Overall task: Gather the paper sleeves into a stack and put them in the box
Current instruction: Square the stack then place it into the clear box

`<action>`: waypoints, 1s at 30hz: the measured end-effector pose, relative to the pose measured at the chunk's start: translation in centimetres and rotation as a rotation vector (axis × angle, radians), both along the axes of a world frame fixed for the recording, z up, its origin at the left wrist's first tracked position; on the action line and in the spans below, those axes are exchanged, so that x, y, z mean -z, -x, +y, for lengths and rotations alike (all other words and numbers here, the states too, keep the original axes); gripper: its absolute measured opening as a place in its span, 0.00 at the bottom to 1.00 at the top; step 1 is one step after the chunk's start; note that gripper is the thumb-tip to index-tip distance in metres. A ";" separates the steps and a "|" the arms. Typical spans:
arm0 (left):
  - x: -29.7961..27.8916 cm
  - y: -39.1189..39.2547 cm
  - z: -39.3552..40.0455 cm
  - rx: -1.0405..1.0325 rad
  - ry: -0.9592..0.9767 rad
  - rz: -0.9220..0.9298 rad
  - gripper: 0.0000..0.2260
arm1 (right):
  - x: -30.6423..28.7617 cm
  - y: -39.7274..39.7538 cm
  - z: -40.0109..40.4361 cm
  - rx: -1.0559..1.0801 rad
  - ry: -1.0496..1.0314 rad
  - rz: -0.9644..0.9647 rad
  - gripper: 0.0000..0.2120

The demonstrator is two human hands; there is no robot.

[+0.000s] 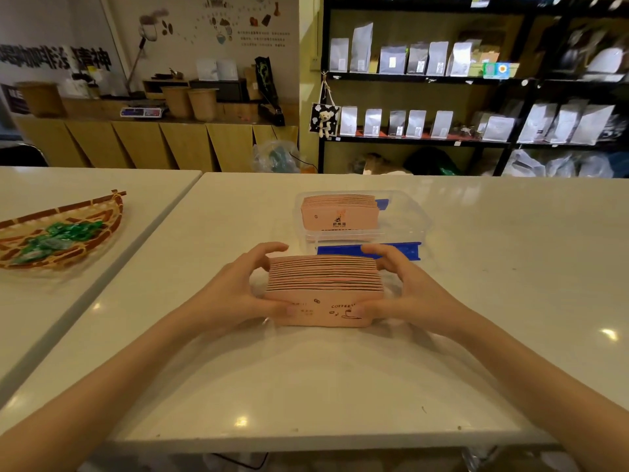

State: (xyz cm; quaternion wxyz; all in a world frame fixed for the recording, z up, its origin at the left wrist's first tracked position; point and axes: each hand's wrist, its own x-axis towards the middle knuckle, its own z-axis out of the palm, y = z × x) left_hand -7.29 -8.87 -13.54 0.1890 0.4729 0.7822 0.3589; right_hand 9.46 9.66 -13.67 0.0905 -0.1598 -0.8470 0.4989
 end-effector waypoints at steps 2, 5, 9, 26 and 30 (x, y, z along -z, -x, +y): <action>-0.5 0.2 0.0 0.012 0.022 0.089 0.26 | -0.4 -0.1 0.2 -0.015 -0.037 -0.003 0.29; -1.8 0.2 0.1 0.009 0.141 0.184 0.22 | -1.3 -0.4 0.4 -0.047 -0.173 -0.029 0.20; -3.4 -0.2 0.5 0.044 0.272 0.340 0.24 | -2.4 -0.2 0.9 -0.108 -0.480 -0.122 0.20; -13.2 3.2 7.6 0.029 0.162 0.708 0.22 | -11.1 4.4 8.2 -0.076 -0.850 0.150 0.25; -12.1 5.1 10.4 0.034 0.232 0.669 0.21 | -10.1 5.9 10.4 -0.045 -0.837 0.064 0.22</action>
